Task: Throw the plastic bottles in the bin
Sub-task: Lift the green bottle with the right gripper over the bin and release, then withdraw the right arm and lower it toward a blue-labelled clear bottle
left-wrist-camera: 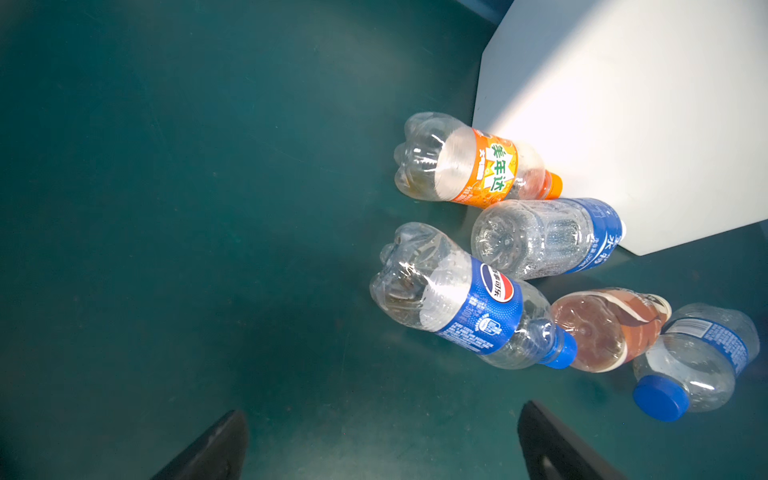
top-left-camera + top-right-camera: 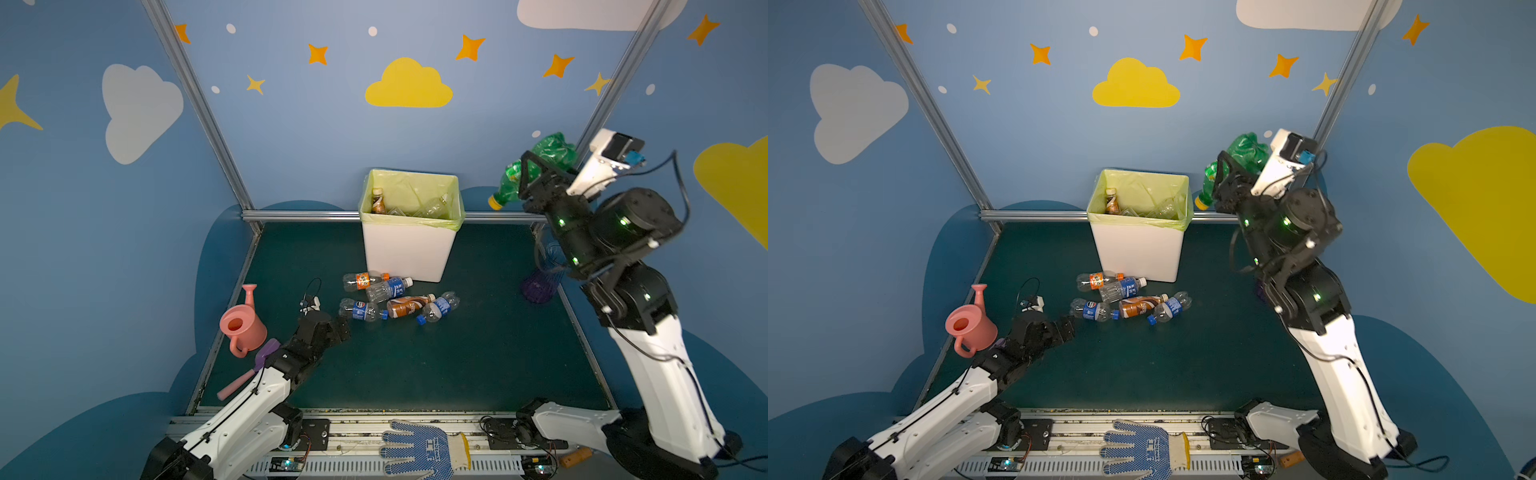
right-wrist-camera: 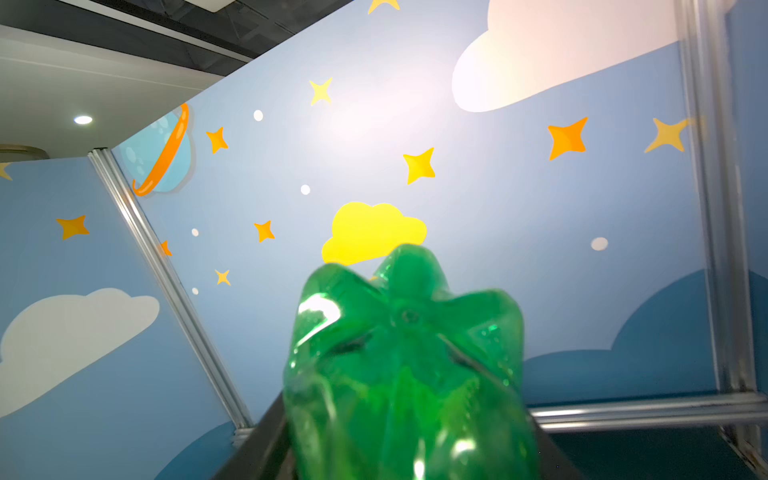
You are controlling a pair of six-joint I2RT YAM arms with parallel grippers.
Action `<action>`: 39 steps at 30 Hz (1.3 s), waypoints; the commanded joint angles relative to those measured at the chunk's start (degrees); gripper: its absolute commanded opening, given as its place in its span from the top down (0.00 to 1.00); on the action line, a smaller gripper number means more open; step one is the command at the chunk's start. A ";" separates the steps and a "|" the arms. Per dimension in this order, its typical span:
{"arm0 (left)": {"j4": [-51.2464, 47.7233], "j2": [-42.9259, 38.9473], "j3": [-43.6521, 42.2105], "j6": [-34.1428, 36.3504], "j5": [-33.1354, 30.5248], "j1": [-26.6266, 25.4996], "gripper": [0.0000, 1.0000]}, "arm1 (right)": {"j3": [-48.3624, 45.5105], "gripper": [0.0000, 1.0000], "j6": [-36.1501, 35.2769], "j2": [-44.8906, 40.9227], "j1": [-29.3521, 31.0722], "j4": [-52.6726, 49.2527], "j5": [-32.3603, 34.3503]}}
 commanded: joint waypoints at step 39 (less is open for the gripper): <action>-2.12 6.30 6.91 4.60 -1.27 -7.11 0.00 | -74.57 0.02 39.53 -11.49 -8.41 11.36 -21.13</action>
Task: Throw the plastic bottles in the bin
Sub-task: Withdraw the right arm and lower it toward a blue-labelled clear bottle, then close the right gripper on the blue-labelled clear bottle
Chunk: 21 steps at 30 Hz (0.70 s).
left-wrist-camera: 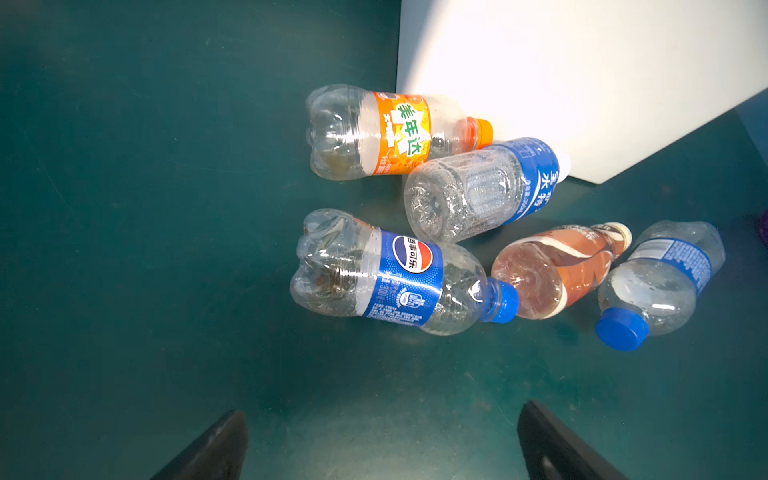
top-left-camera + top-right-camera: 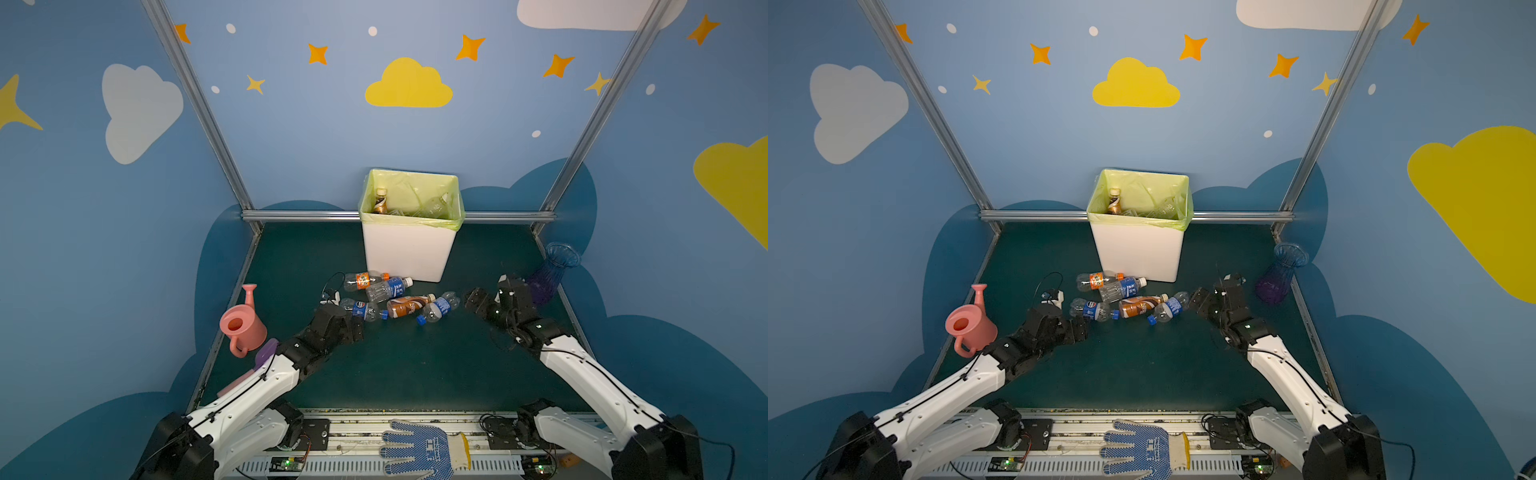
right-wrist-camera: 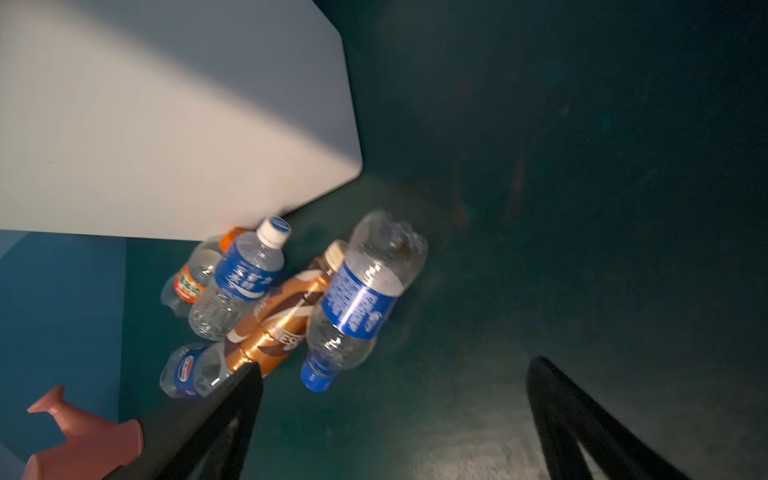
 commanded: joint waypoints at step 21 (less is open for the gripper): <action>-1.08 -1.65 -1.92 -2.13 -2.96 -0.04 0.00 | 7.06 0.08 11.02 30.19 4.99 15.98 -8.15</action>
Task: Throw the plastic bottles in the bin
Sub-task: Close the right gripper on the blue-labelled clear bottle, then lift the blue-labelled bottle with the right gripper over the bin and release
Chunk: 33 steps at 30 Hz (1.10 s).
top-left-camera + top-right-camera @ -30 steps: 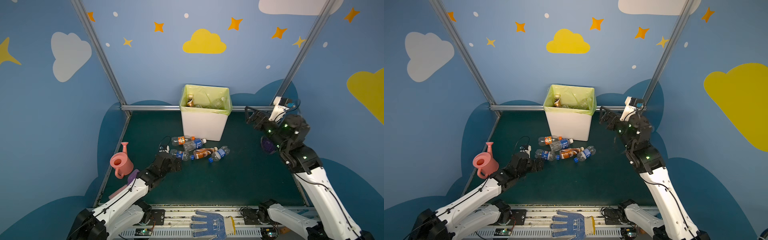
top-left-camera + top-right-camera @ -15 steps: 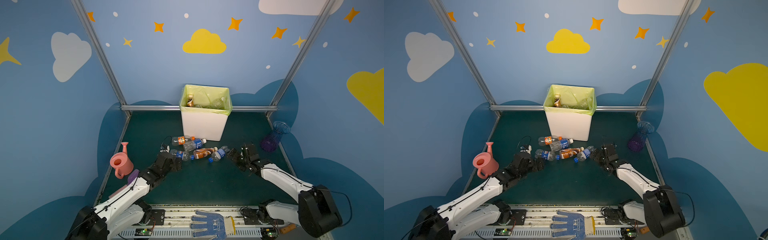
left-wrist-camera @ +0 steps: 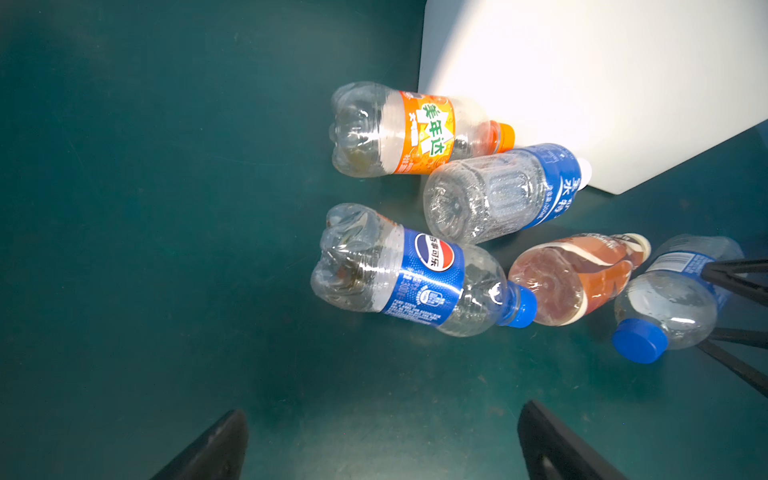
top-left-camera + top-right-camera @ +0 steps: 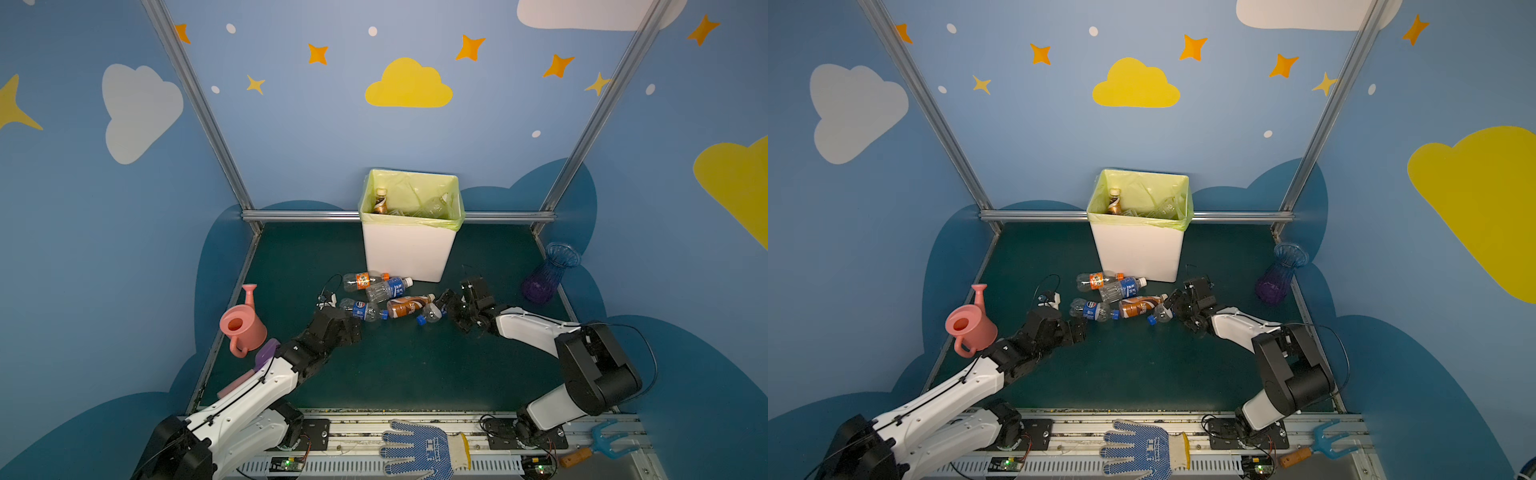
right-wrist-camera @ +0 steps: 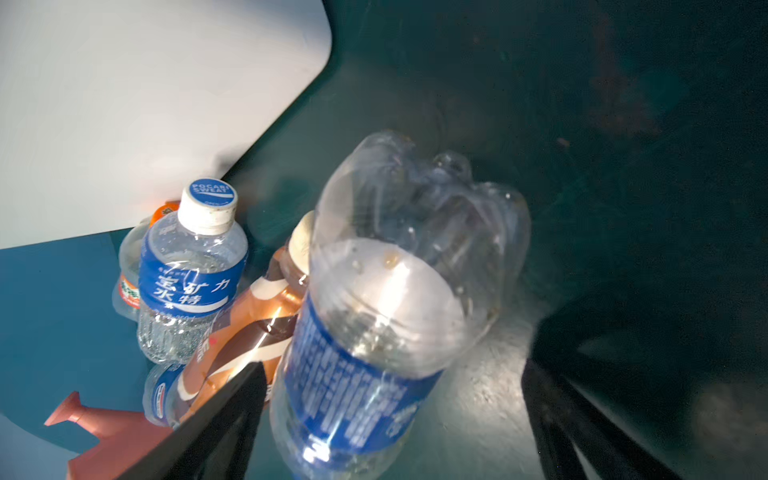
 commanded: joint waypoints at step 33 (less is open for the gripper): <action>2.07 1.87 -2.09 -2.53 -4.85 1.91 0.00 | 35.71 0.49 -32.09 -32.80 -3.23 -15.76 16.20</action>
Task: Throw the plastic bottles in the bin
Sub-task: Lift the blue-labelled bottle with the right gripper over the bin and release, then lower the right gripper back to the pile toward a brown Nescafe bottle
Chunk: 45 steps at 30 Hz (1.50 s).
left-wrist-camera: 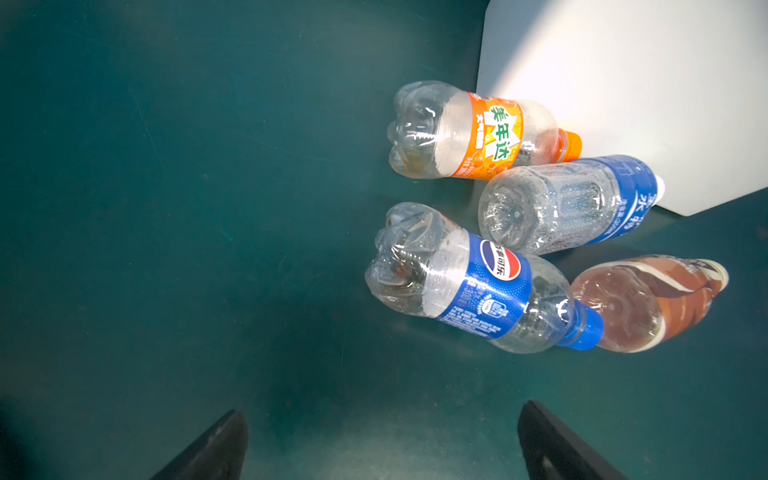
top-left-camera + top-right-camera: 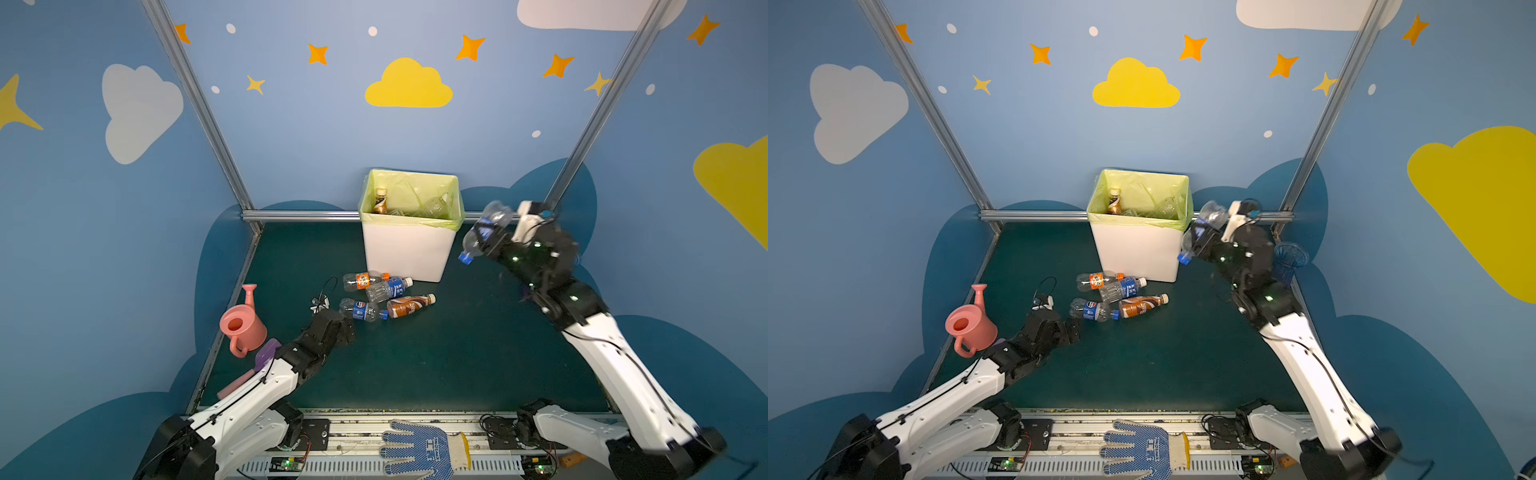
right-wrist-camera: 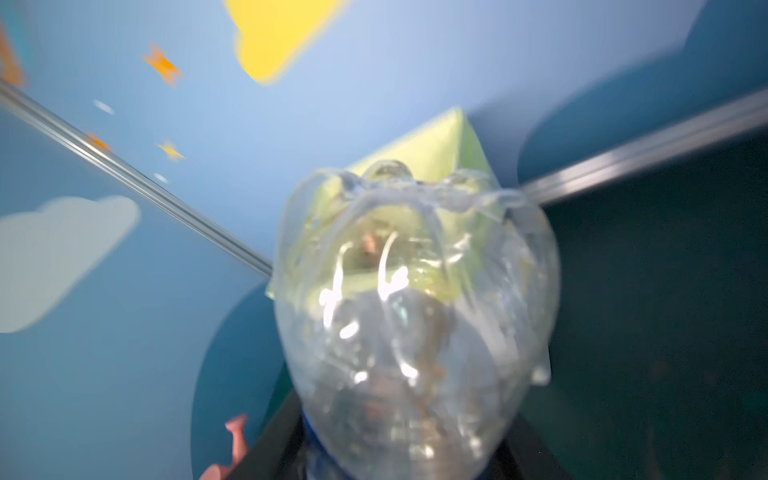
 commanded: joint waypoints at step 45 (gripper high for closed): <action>-0.68 2.84 2.51 -2.59 3.41 -1.07 0.00 | -24.18 0.02 17.32 5.40 -0.20 9.71 -6.09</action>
